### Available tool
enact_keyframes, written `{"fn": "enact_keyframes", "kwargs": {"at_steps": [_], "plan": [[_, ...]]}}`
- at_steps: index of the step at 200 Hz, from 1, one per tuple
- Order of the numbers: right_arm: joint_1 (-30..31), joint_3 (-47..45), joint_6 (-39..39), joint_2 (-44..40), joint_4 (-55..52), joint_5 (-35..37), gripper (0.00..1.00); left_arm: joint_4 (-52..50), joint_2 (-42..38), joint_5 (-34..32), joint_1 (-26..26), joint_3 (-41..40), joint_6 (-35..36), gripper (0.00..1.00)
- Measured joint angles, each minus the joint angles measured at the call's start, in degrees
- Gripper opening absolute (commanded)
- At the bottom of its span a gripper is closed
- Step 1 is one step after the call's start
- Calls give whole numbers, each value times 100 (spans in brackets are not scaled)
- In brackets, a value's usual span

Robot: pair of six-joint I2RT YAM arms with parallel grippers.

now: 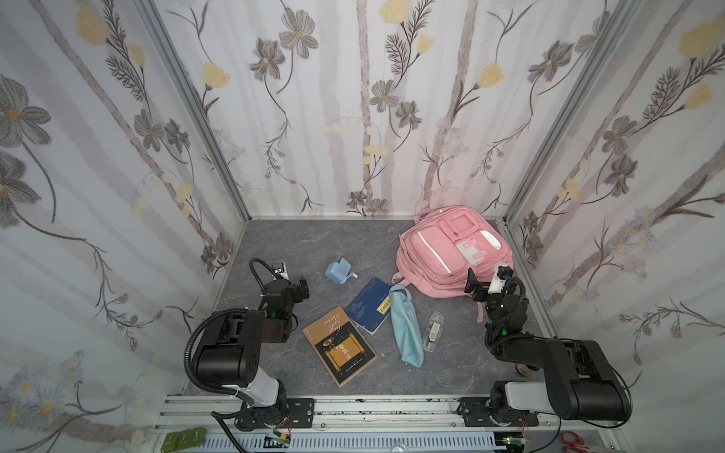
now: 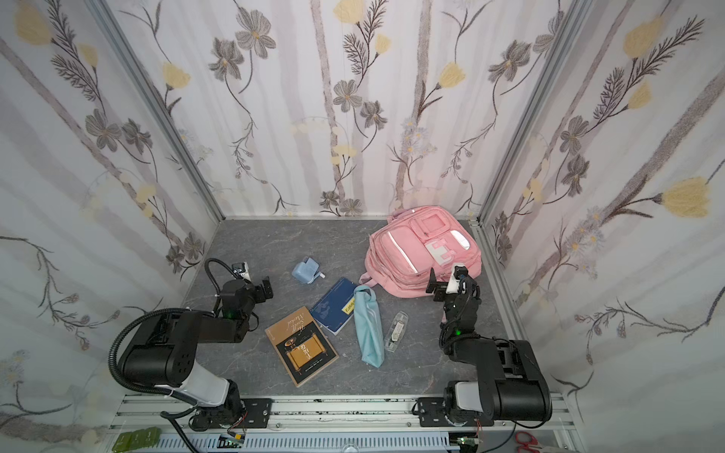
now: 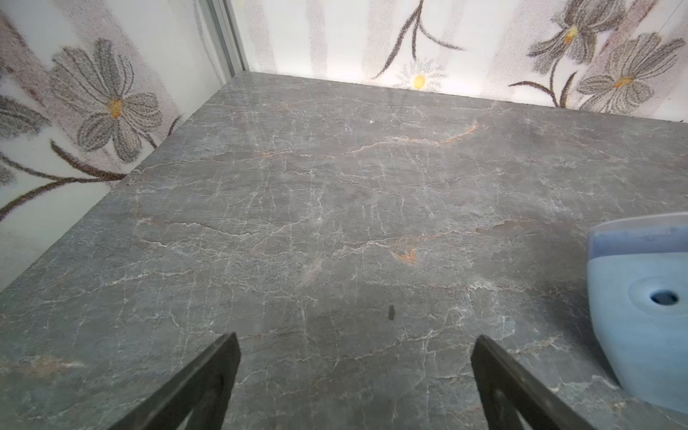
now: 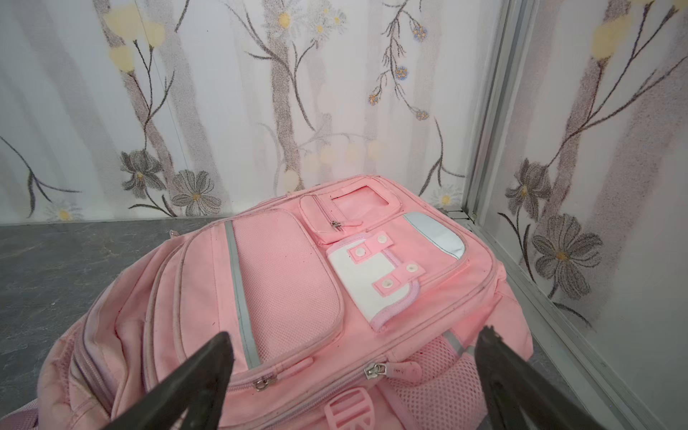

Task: Pack books, pencil case, and school supplies into a backpack
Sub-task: Pick up the student bag from the top-right of the table.

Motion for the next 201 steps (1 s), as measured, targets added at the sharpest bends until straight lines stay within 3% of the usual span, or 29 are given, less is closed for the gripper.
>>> {"fn": "enact_keyframes", "kwargs": {"at_steps": [201], "plan": [[0, 0, -52, 4, 160, -20, 100, 48, 4, -48, -4, 33, 17, 100]]}}
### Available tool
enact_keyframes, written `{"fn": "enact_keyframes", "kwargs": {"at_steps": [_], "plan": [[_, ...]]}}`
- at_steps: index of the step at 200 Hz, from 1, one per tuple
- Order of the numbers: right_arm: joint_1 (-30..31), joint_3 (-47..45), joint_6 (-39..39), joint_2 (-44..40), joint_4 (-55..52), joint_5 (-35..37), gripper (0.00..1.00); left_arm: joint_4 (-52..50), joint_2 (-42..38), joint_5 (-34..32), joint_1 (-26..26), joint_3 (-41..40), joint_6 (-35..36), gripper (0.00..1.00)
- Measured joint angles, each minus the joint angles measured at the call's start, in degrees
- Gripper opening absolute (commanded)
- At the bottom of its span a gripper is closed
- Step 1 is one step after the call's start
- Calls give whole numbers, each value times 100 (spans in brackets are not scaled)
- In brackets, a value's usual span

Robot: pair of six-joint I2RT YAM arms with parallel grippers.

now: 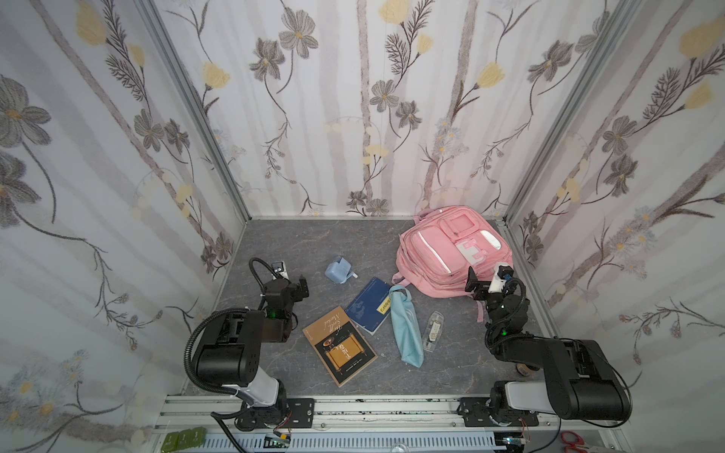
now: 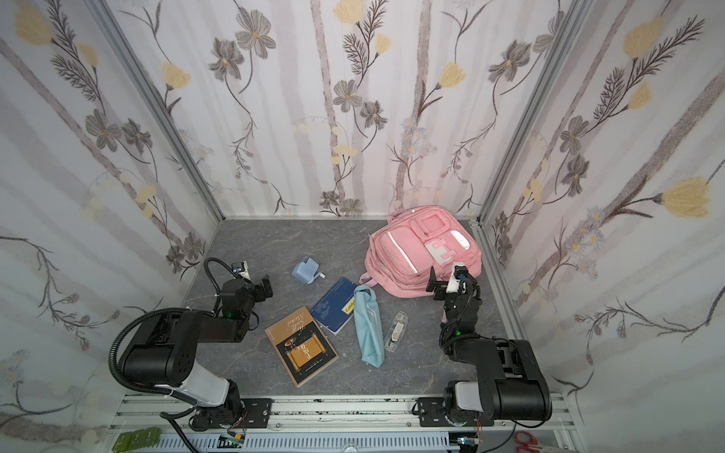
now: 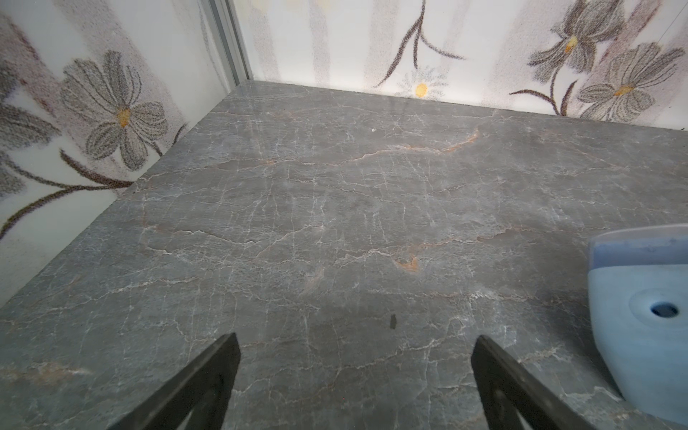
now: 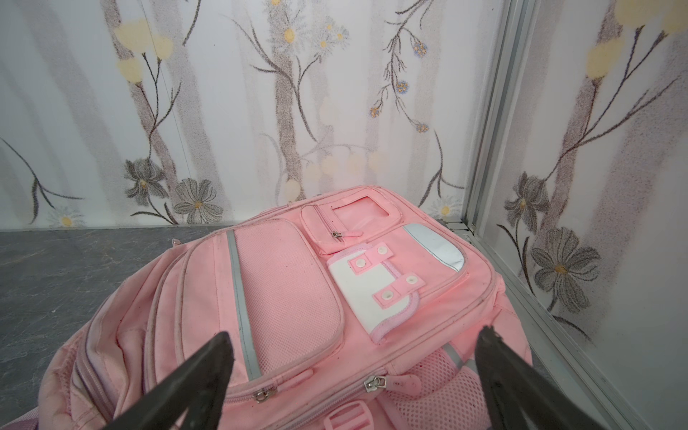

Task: Pack books, pencil case, and school supplies into a backpack
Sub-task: Pick up the student bag from the top-right of the table.

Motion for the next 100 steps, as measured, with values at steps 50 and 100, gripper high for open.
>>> {"fn": "enact_keyframes", "kwargs": {"at_steps": [50, 100], "plan": [[0, -98, 0, -133, 24, -4, 100, 120, -17, 11, 15, -66, 0, 100], [133, -72, -44, -1838, -769, 0, 99, -389, -1799, 138, -2, -291, 46, 98]]}}
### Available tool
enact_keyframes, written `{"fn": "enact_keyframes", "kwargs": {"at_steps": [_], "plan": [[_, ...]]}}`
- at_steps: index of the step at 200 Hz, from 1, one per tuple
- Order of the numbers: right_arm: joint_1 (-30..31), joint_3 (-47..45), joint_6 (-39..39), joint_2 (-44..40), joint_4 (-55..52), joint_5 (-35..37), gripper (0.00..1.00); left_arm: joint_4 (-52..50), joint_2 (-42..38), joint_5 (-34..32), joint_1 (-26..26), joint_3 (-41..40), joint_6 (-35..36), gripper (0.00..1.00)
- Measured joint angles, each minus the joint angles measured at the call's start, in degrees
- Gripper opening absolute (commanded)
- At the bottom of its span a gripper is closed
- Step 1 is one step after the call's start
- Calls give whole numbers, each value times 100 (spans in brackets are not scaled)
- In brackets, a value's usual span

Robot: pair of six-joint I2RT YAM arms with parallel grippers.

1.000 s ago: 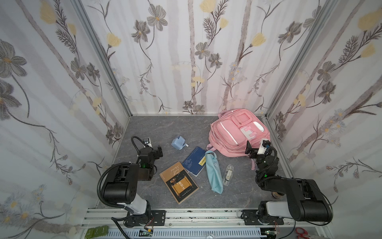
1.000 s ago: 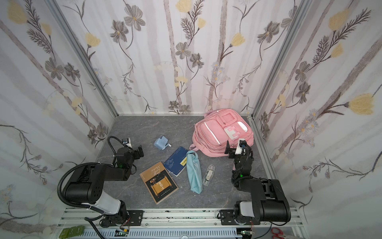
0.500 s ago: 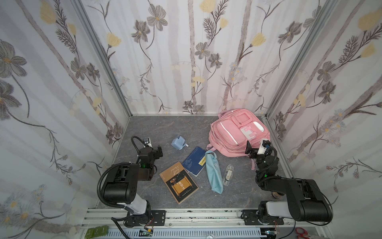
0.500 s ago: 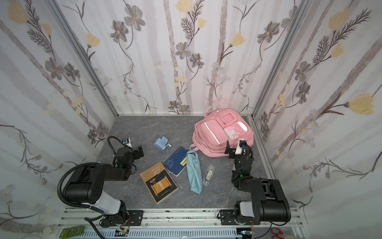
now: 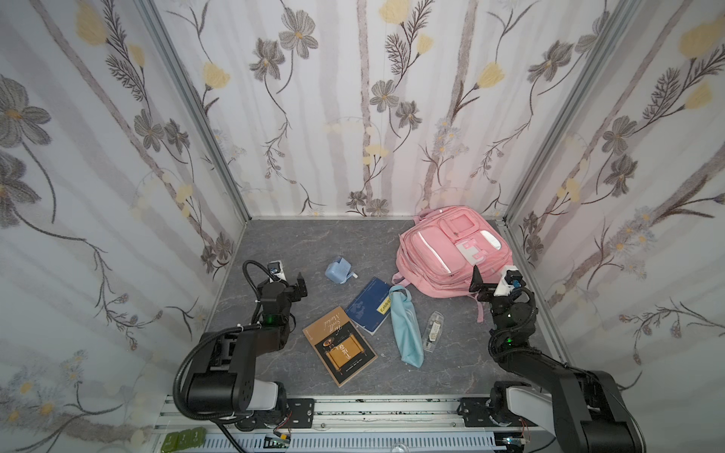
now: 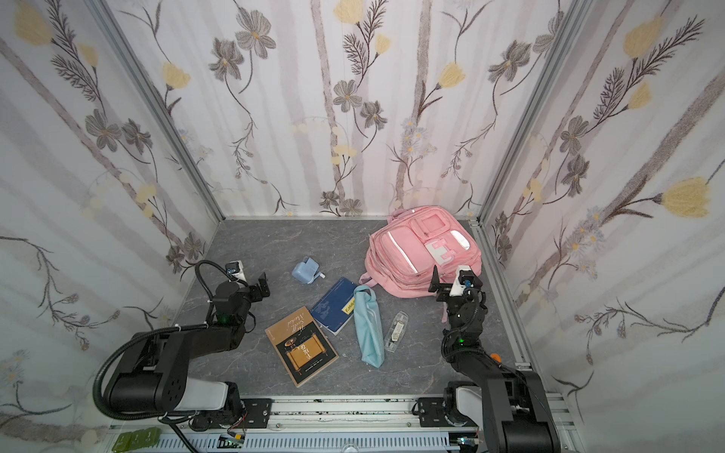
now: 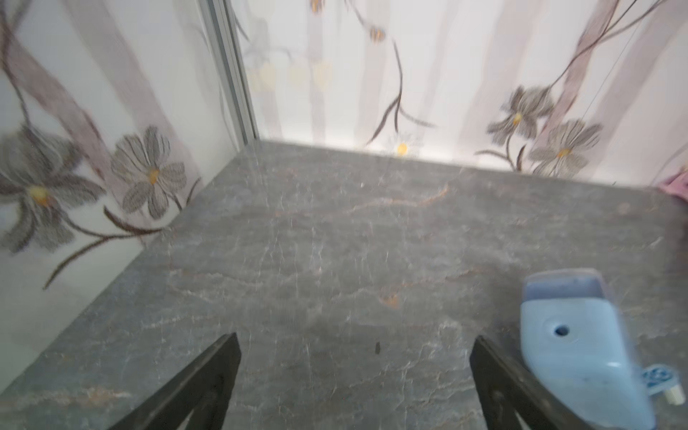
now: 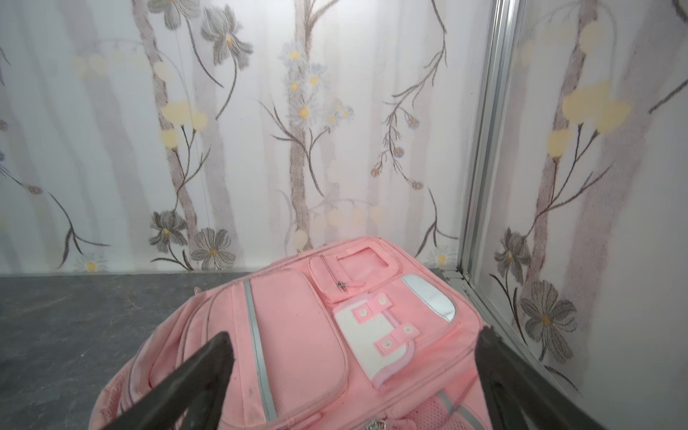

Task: Pack books, pencil case, and school supplies into a backpack
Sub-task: Pick up the student bag from the top-right of the table.

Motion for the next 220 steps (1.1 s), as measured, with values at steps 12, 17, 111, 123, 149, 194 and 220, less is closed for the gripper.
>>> {"fn": "enact_keyframes", "kwargs": {"at_steps": [12, 17, 111, 123, 149, 194, 220], "plan": [[70, 256, 2, -389, -570, 9, 98, -439, -605, 0, -2, 149, 0, 97], [103, 387, 9, -555, -874, 9, 98, -651, -833, 4, -9, 243, 0, 96], [470, 3274, 1843, -973, -5689, -201, 87, -5204, -1963, 313, -682, 3685, -826, 78], [514, 3576, 2006, -870, -6153, -273, 89, -5759, -1690, 339, -887, 4212, -975, 77], [531, 4153, 2304, -627, -7082, -391, 91, -6867, -946, 273, -1410, 5327, -1340, 76], [428, 4621, 2756, -4, -7903, -455, 88, -7962, 332, 380, -2223, 6555, -2022, 76], [177, 4878, 3110, 656, -8046, -568, 81, -8323, 1327, 588, -2562, 7545, -2282, 76]]}}
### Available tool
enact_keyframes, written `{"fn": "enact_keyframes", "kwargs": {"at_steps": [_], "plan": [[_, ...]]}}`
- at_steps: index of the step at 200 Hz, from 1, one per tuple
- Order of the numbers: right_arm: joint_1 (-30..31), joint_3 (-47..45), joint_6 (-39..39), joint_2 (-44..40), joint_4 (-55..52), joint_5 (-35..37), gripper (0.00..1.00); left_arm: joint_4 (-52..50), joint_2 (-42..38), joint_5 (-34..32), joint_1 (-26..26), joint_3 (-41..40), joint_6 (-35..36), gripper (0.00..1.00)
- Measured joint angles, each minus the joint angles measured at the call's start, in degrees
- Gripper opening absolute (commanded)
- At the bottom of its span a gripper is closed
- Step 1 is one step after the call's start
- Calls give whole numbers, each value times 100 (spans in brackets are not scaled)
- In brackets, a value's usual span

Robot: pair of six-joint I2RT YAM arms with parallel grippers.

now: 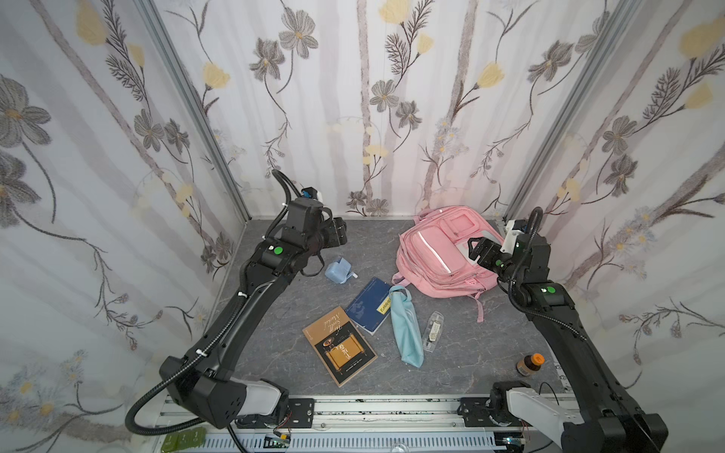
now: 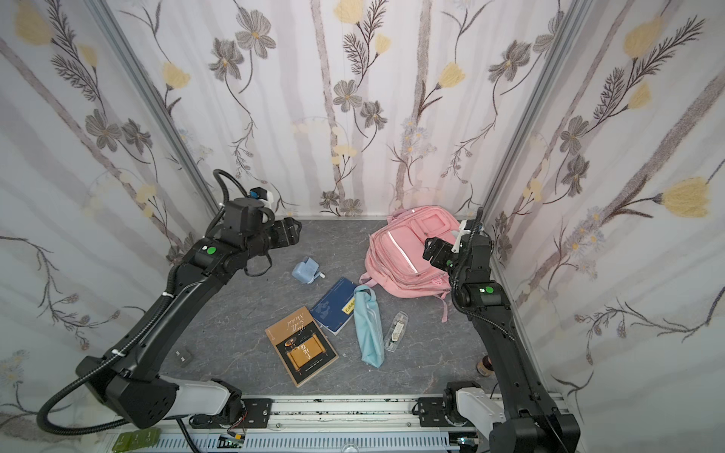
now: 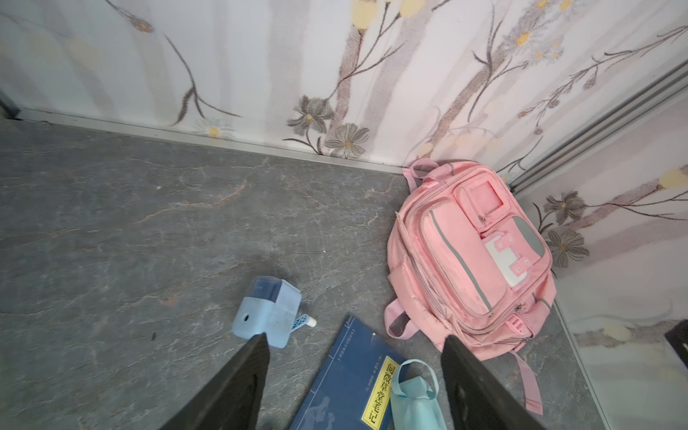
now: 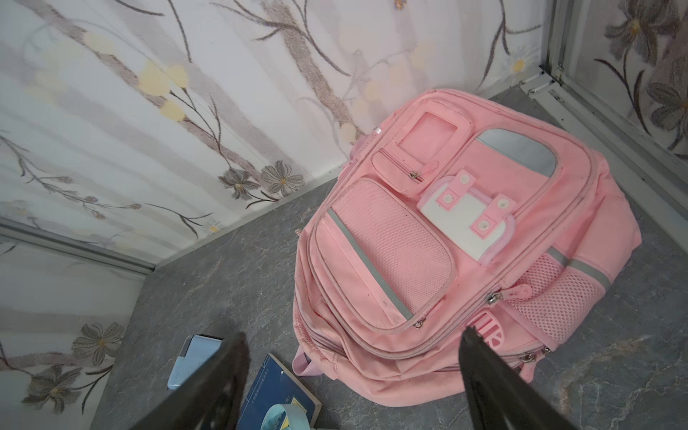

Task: Pack books, pencil case, and school supplies into a backpack
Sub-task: Pick up the student bag from the top-right of the table.

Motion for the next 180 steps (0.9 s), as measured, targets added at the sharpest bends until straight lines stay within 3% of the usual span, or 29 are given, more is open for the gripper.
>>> {"fn": "enact_keyframes", "kwargs": {"at_steps": [56, 102, 180], "plan": [[-439, 326, 566, 1252, 24, -525, 71, -658, 2662, 535, -380, 2450, -621, 76], [-634, 337, 730, 1875, 74, -629, 71, -1143, 4594, 1145, -507, 4513, -1137, 76], [-817, 271, 975, 2542, 234, -535, 77, -691, 5755, 2068, -614, 4778, -2210, 75]]}}
